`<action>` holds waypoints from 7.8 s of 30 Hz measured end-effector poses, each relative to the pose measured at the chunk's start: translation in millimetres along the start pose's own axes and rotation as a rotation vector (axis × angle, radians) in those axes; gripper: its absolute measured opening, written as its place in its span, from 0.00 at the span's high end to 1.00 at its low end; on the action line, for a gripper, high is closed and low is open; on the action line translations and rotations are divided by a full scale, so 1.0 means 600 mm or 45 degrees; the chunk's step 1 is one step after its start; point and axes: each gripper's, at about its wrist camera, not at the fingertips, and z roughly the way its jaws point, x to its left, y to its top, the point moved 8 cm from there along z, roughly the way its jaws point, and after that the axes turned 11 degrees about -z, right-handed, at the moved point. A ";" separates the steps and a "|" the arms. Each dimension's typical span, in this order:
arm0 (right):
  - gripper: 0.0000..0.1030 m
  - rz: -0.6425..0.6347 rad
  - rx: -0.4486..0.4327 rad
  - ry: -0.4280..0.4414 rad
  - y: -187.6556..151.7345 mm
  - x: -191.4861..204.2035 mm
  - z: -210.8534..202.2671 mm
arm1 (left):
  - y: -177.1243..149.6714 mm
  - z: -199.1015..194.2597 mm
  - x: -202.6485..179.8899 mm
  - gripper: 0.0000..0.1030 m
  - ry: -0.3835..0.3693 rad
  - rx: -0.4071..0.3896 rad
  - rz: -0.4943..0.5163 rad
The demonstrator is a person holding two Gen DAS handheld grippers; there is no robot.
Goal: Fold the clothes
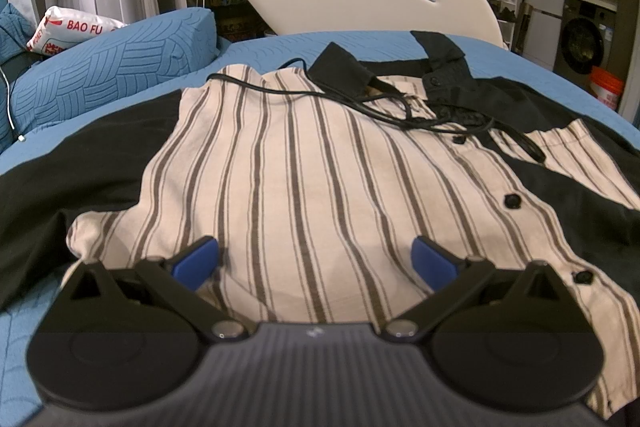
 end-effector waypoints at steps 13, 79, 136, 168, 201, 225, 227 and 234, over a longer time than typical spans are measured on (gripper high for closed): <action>0.18 0.003 -0.002 0.001 0.000 0.000 0.002 | 0.002 0.002 -0.001 0.00 0.000 0.000 0.000; 0.18 0.070 -0.090 0.133 0.017 -0.002 -0.003 | -0.001 -0.218 0.734 0.83 0.095 0.279 -1.008; 0.18 0.128 -0.105 0.116 0.020 -0.012 -0.003 | 0.018 -0.168 0.079 0.01 -0.066 0.585 0.033; 0.18 0.066 0.006 -0.023 0.006 -0.020 0.027 | 0.149 -0.216 0.482 0.03 0.205 0.384 -0.083; 0.18 0.093 -0.066 0.062 0.019 -0.009 0.014 | 0.225 -0.359 0.221 0.98 -0.337 0.138 -0.026; 0.18 0.298 -0.561 -0.209 0.059 -0.131 -0.159 | 0.036 -0.252 -0.277 0.00 -0.886 0.518 0.035; 0.18 0.295 -0.522 -0.361 0.057 -0.170 -0.178 | 0.055 -0.267 -0.266 0.00 -0.909 0.428 0.002; 0.18 0.242 -0.126 -0.590 0.021 -0.205 -0.127 | 0.016 -0.103 -0.188 0.00 -0.385 0.498 0.045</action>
